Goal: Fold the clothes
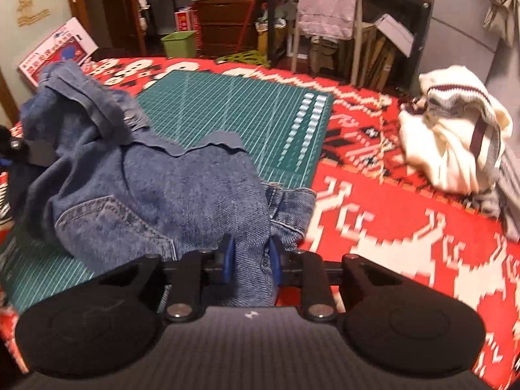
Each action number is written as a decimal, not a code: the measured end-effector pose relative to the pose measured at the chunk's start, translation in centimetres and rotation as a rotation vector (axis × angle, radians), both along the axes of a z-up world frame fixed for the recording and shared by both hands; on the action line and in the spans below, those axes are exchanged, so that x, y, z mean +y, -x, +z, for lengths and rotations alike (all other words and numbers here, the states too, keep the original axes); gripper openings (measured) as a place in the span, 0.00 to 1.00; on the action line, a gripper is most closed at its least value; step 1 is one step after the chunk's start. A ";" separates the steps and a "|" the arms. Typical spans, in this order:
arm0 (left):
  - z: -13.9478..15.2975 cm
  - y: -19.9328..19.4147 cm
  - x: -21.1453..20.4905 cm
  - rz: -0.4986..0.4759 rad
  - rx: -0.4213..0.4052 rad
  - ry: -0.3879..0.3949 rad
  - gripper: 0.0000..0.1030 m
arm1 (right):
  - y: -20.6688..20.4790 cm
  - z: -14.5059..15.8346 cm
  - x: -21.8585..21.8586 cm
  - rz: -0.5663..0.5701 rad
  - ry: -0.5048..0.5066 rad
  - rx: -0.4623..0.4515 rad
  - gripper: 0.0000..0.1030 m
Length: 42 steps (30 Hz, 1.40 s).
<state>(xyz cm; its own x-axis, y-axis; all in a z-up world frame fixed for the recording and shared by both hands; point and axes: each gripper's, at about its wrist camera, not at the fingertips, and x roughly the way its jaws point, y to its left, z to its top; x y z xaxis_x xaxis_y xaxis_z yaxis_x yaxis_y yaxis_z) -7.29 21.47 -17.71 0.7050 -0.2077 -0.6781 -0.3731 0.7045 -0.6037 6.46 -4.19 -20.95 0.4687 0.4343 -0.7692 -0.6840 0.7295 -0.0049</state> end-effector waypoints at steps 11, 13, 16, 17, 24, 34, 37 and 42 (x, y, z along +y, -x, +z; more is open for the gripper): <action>0.3 -6.5 -0.6 -0.024 -0.046 -0.145 0.13 | -7.1 -0.1 3.1 -0.063 0.012 -0.024 0.19; 0.0 -7.1 -0.7 -0.024 -0.028 -0.138 0.13 | -7.2 -0.1 2.5 -0.061 -0.010 -0.023 0.23; -0.2 -6.6 -0.7 -0.023 -0.019 -0.118 0.14 | -6.4 0.2 1.5 -0.069 -0.029 -0.037 0.24; -0.3 -6.3 -0.7 -0.022 -0.016 -0.107 0.14 | -6.0 0.3 1.1 -0.070 -0.036 -0.043 0.24; -0.2 -4.2 -0.8 -0.019 0.001 -0.061 0.19 | -0.3 1.2 -0.3 -0.025 -0.085 -0.121 0.40; 0.5 -2.1 -2.1 -0.040 0.003 -0.104 0.37 | 3.2 1.2 -0.3 -0.033 -0.151 -0.169 0.63; 0.8 -1.7 -2.3 -0.049 0.003 -0.129 0.38 | 3.5 0.2 0.7 0.006 -0.133 -0.168 0.65; 1.1 -0.8 -1.8 -0.038 0.010 -0.144 0.39 | 3.1 -1.6 1.5 0.022 -0.122 -0.155 0.73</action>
